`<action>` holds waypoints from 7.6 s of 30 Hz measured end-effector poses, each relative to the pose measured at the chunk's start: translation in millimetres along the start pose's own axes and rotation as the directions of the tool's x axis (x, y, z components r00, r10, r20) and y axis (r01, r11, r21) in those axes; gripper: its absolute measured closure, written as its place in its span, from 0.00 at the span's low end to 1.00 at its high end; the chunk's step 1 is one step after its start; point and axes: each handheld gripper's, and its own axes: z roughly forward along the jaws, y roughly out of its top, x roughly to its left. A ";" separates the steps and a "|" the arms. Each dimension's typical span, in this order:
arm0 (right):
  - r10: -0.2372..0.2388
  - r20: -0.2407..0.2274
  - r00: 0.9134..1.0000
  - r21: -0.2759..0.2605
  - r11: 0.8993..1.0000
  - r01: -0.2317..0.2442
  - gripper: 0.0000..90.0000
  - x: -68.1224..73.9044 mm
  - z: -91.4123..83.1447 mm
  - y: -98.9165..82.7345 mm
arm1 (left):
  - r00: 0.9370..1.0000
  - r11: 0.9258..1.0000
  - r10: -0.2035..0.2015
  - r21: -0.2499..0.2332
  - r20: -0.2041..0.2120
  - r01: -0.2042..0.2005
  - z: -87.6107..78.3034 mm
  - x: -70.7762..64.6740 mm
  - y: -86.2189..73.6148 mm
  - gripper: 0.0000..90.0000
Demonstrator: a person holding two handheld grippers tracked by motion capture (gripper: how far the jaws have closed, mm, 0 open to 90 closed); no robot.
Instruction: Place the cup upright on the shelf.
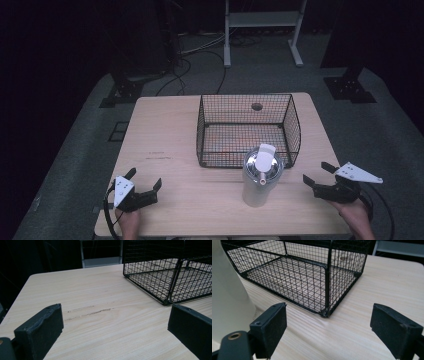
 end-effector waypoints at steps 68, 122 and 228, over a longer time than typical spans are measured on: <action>-0.216 -0.331 0.919 -0.017 0.975 0.223 0.13 89.9 -5.0 35.9 | 1.000 1.000 0.005 -0.020 0.010 -0.004 -2.7 0.1 -1.1 0.00; -0.153 -0.358 0.921 -0.105 0.987 0.123 0.08 118.5 57.9 28.8 | 1.000 1.000 0.004 -0.023 0.017 -0.004 -2.6 0.5 -1.1 0.00; -0.234 -0.406 0.883 -0.277 0.953 0.125 0.10 91.5 76.5 195.4 | 1.000 0.999 -0.008 -0.033 0.029 0.009 -3.4 2.5 -1.2 0.00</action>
